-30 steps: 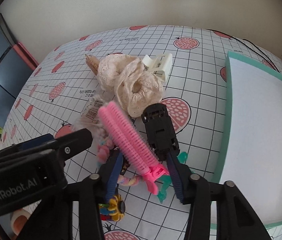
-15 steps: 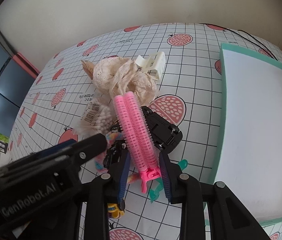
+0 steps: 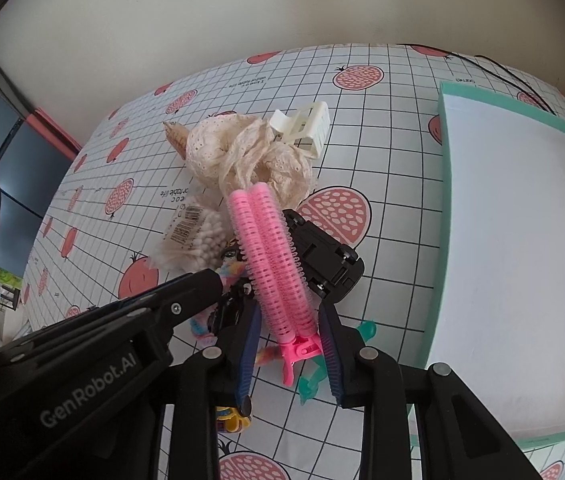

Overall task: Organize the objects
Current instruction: 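Close the right gripper on the pink hair roller clip and lift it, then carry the pink roller clip into the tray while the left tool carries the rainbow bracelet there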

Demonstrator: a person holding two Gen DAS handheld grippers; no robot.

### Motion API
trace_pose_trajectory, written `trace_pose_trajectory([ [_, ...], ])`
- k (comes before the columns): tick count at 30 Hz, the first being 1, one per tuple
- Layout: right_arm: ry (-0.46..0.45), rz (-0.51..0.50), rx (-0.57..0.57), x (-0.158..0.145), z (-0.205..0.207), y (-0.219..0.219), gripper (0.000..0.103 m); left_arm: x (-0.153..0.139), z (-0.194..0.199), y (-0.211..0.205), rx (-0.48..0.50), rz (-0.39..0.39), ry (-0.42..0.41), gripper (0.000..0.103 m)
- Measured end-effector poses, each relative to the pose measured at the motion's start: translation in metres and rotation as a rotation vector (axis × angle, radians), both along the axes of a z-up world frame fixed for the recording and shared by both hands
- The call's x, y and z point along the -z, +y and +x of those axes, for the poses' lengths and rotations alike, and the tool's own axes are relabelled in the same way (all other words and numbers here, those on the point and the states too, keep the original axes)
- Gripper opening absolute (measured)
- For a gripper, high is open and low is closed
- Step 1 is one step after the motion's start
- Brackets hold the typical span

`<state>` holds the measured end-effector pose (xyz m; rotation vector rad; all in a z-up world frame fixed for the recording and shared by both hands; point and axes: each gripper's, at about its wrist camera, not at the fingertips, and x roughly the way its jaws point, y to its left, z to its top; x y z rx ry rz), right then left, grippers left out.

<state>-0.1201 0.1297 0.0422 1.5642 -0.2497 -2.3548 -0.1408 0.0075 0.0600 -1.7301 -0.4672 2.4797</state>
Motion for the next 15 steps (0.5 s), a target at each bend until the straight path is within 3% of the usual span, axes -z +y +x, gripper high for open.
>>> trace_pose_trajectory([
  [15, 0.114, -0.098, 0.049, -0.036, 0.010, 0.020, 0.030, -0.035, 0.008, -0.009, -0.032, 0.060, 0.129, 0.008],
])
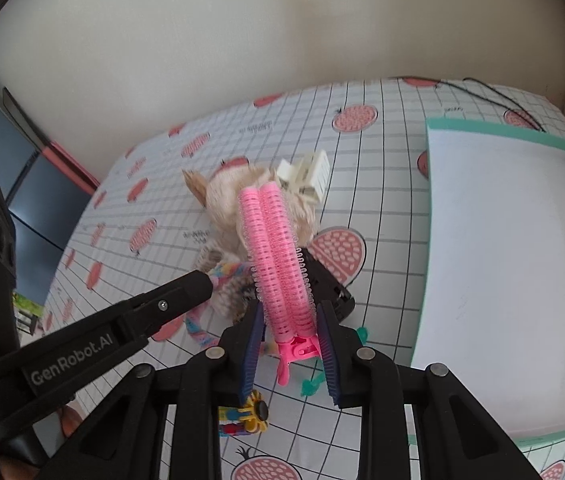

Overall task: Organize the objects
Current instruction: 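Carry the pink roller clip into the tray while the left tool carries the rainbow bracelet there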

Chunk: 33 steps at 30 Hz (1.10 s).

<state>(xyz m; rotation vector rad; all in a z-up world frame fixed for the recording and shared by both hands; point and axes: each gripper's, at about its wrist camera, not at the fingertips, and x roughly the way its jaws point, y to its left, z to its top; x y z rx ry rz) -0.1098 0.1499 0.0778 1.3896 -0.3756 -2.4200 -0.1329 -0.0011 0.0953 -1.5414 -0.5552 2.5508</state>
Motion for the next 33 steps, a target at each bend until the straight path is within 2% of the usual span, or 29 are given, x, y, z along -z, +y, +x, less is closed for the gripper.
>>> trace_pose_trajectory([
  [5, -0.003, -0.003, 0.015, -0.003, 0.000, 0.005, 0.030, -0.003, 0.001, -0.003, -0.013, 0.002, 0.010, 0.008],
  [11, 0.010, -0.006, 0.093, -0.006, -0.001, 0.040, 0.029, -0.011, 0.003, 0.001, -0.017, 0.012, 0.046, 0.008],
  [17, 0.010, 0.017, 0.262, -0.003, 0.003, 0.107, 0.029, -0.025, 0.001, 0.038, 0.059, 0.038, 0.100, 0.008],
  [23, 0.027, 0.038, 0.396, -0.003, 0.011, 0.163, 0.029, -0.033, -0.006, 0.086, 0.160, 0.032, 0.147, 0.008],
  [30, 0.063, 0.010, 0.504, -0.008, 0.013, 0.214, 0.029, -0.028, -0.023, 0.126, 0.230, 0.062, 0.168, 0.008],
  [33, 0.055, 0.015, 0.519, -0.004, 0.012, 0.222, 0.029, -0.023, -0.030, 0.137, 0.246, 0.084, 0.170, 0.008],
])
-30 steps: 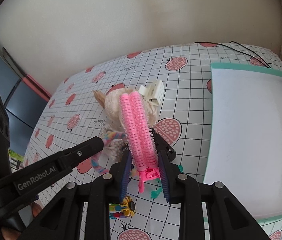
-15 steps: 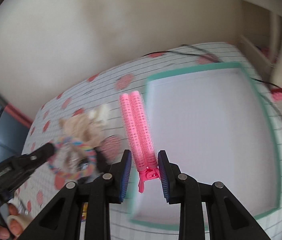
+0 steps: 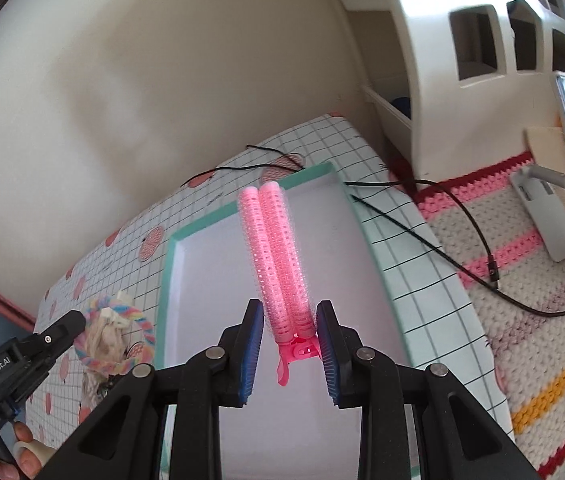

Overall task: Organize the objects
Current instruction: 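Carry the pink roller clip into the tray while the left tool carries the rainbow bracelet there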

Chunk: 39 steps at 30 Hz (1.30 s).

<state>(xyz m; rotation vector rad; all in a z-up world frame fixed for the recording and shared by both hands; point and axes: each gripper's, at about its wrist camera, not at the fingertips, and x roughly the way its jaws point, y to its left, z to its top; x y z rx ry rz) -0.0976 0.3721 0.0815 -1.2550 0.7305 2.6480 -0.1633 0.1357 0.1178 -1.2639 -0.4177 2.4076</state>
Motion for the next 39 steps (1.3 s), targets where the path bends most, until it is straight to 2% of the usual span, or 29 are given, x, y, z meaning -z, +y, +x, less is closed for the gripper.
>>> trace_pose_trajectory([
  [4, -0.024, 0.028, 0.003, 0.010, -0.006, 0.006, 0.029, 0.012, -0.010, 0.014, 0.018, 0.011, -0.003, 0.008],
  [13, -0.075, 0.073, 0.001, 0.032, -0.029, 0.013, 0.029, 0.051, -0.034, 0.029, 0.020, 0.009, -0.067, 0.008],
  [18, -0.088, 0.090, 0.001, 0.040, -0.038, 0.014, 0.029, 0.068, -0.041, 0.032, 0.008, -0.021, -0.086, 0.008],
  [30, -0.100, 0.118, -0.003, 0.049, -0.047, 0.011, 0.029, 0.090, -0.053, 0.035, -0.014, -0.120, -0.106, 0.008],
  [33, -0.101, 0.117, -0.003, 0.049, -0.048, 0.011, 0.029, 0.094, -0.054, 0.034, -0.017, -0.120, -0.116, 0.007],
  [39, -0.110, 0.134, -0.008, 0.048, -0.049, 0.009, 0.030, 0.092, -0.054, 0.039, -0.003, -0.162, -0.097, 0.007],
])
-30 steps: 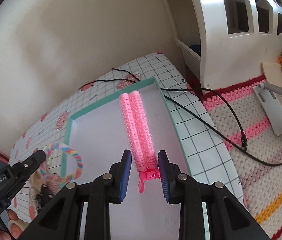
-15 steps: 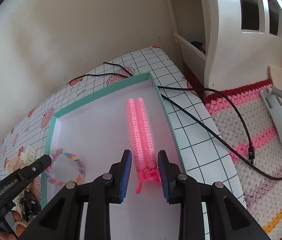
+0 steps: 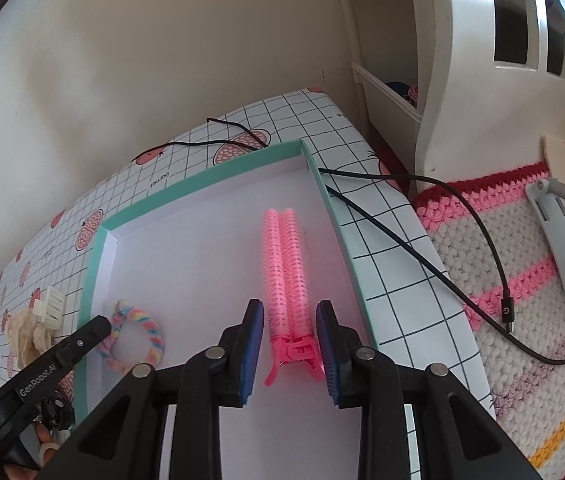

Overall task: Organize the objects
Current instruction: 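Carry the pink roller clip into the tray while the left tool carries the rainbow bracelet there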

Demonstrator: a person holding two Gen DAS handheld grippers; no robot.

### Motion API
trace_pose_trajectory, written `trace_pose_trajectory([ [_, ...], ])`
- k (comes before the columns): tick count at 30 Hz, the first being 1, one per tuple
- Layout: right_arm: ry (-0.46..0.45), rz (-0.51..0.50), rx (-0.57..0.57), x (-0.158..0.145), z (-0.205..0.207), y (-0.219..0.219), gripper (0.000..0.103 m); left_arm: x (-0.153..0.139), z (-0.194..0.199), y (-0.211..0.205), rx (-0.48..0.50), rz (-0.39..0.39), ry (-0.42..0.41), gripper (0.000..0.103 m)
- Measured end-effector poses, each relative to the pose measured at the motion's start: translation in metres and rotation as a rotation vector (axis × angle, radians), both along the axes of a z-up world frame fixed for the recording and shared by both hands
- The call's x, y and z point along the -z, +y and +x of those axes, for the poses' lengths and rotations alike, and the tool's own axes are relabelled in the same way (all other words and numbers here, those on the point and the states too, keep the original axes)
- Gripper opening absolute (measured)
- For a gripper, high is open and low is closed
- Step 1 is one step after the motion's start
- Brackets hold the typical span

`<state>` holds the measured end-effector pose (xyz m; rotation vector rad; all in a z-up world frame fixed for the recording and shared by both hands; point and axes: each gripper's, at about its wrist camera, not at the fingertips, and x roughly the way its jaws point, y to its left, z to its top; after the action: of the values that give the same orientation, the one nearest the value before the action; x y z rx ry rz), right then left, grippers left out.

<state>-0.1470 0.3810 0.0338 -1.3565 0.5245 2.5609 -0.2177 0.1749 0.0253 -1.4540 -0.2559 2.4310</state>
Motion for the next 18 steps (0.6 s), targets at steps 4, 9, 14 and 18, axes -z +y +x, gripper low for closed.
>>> trace_pose_trajectory([
  [4, 0.007, 0.001, -0.009, -0.004, 0.000, -0.001, 0.030, -0.005, 0.002, 0.001, 0.011, -0.004, -0.008, 0.008],
  [9, 0.029, 0.009, -0.022, -0.014, 0.002, -0.004, 0.037, -0.022, 0.006, 0.004, 0.030, -0.031, 0.028, 0.026],
  [14, 0.043, 0.016, -0.037, -0.020, 0.003, -0.010, 0.037, -0.038, 0.010, 0.005, 0.034, -0.051, 0.074, 0.048],
  [18, 0.035, 0.026, -0.041, -0.019, 0.003, -0.013, 0.038, -0.044, 0.012, 0.005, 0.031, -0.092, 0.095, 0.052],
])
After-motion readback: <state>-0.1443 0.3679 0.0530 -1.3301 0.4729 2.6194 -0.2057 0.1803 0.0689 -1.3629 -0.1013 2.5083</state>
